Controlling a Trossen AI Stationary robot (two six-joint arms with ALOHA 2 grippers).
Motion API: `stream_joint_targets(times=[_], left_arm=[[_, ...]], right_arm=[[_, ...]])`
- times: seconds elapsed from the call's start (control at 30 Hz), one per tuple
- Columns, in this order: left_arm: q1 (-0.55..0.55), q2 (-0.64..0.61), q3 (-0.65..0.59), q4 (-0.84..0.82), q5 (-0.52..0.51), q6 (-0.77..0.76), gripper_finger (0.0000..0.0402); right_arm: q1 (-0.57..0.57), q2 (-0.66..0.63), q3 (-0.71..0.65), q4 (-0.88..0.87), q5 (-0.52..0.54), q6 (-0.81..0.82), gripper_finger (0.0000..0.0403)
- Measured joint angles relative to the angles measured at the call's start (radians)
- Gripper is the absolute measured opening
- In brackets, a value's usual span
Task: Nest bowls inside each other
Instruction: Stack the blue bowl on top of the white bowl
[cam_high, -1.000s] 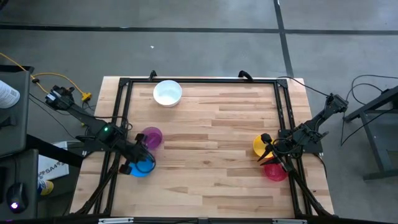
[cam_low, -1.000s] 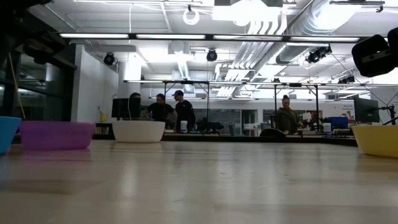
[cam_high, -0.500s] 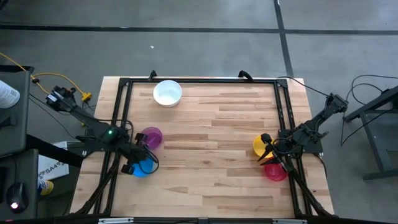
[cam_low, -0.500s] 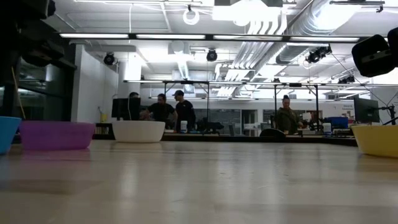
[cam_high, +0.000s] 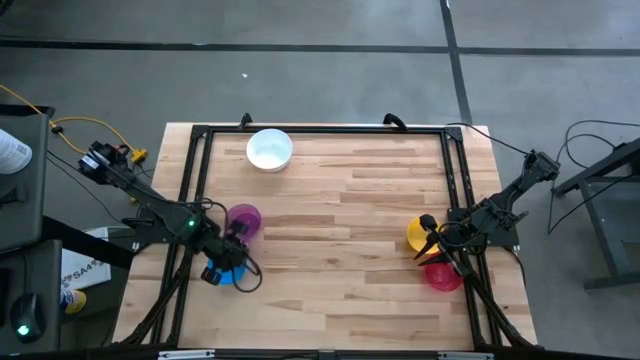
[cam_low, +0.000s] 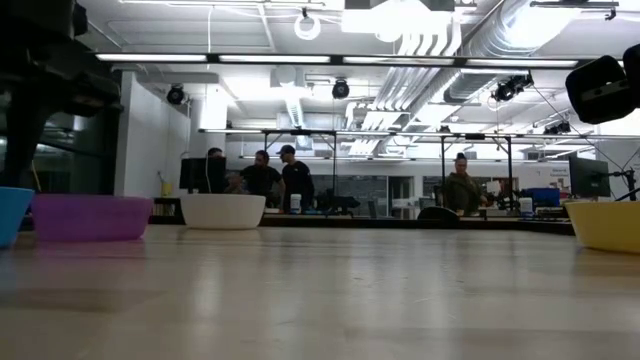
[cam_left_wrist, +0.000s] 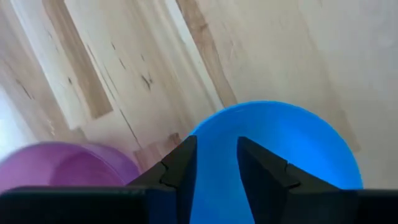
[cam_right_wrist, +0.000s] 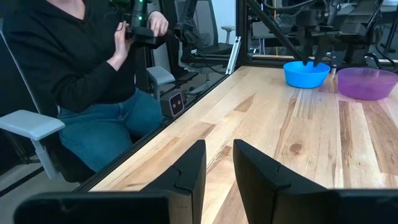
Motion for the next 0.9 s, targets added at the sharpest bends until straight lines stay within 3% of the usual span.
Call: stream_joint_targets(times=[0.47,0.9], left_arm=[[0.005,0.003,0.0,-0.037,0.016,0.177,0.0116],[0.223,0.009,0.0,-0.052,0.189,0.205,0.0116]], right_arm=[[0.0,0.0,0.0,0.0,-0.001,0.0,0.0075],[0.0,0.0,0.0,0.0,-0.001,0.0,0.0075]])
